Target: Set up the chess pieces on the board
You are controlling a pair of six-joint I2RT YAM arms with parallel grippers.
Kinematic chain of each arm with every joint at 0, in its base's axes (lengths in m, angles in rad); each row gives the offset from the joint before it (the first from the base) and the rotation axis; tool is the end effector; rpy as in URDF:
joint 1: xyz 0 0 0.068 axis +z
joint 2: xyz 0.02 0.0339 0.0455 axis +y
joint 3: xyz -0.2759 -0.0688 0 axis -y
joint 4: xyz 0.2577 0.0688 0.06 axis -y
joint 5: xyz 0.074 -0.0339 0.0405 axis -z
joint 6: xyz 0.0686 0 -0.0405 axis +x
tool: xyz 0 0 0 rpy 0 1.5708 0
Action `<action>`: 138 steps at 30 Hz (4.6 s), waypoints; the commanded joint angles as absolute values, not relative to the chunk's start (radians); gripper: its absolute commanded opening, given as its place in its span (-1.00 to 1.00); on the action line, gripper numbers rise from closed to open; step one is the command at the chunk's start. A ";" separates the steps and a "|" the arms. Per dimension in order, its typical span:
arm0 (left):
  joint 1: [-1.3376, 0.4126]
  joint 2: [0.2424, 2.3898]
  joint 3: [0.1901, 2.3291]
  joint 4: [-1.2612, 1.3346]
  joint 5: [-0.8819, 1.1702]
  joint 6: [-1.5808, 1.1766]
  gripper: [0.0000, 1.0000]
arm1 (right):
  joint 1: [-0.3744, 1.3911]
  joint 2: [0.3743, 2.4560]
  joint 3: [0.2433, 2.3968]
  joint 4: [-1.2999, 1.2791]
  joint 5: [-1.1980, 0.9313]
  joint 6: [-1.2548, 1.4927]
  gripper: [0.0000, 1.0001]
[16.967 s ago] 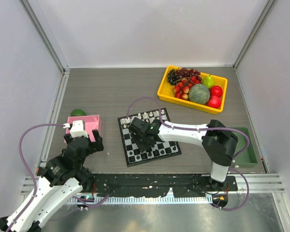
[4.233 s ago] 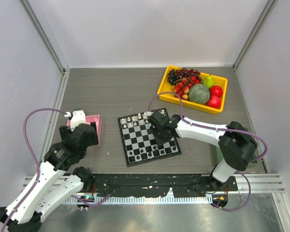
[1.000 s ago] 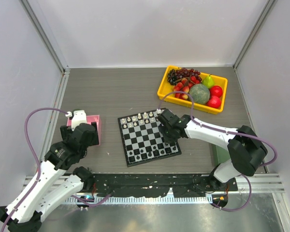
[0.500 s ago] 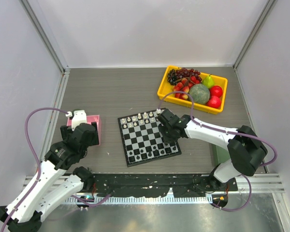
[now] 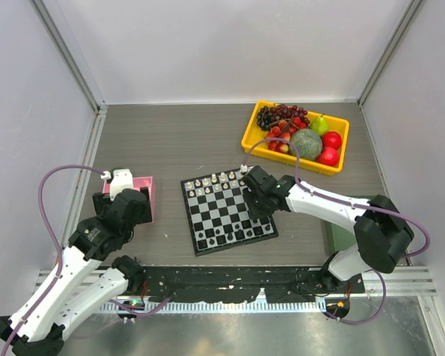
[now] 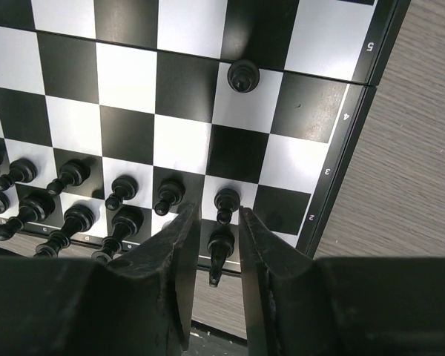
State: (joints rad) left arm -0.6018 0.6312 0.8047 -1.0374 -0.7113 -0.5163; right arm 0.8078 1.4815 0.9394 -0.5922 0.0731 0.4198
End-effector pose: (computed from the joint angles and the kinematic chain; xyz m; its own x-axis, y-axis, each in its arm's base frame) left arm 0.1264 -0.0325 0.2841 -0.5843 -0.0524 -0.8099 -0.2404 0.9643 0.1111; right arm 0.2160 0.2187 0.1777 -0.8570 -0.3081 -0.4130 -0.3835 0.9167 0.1119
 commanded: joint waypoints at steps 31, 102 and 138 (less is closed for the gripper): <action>-0.598 0.635 0.824 -1.014 -0.716 -0.518 0.98 | 0.808 1.497 0.923 -0.568 0.054 0.419 -0.68; -0.601 0.615 0.819 -1.012 -0.715 -0.515 0.98 | 0.741 1.641 1.101 -0.512 0.074 0.374 -0.16; -0.601 0.620 0.821 -1.014 -0.716 -0.517 0.98 | 0.739 1.594 1.114 -0.525 0.126 0.348 -0.78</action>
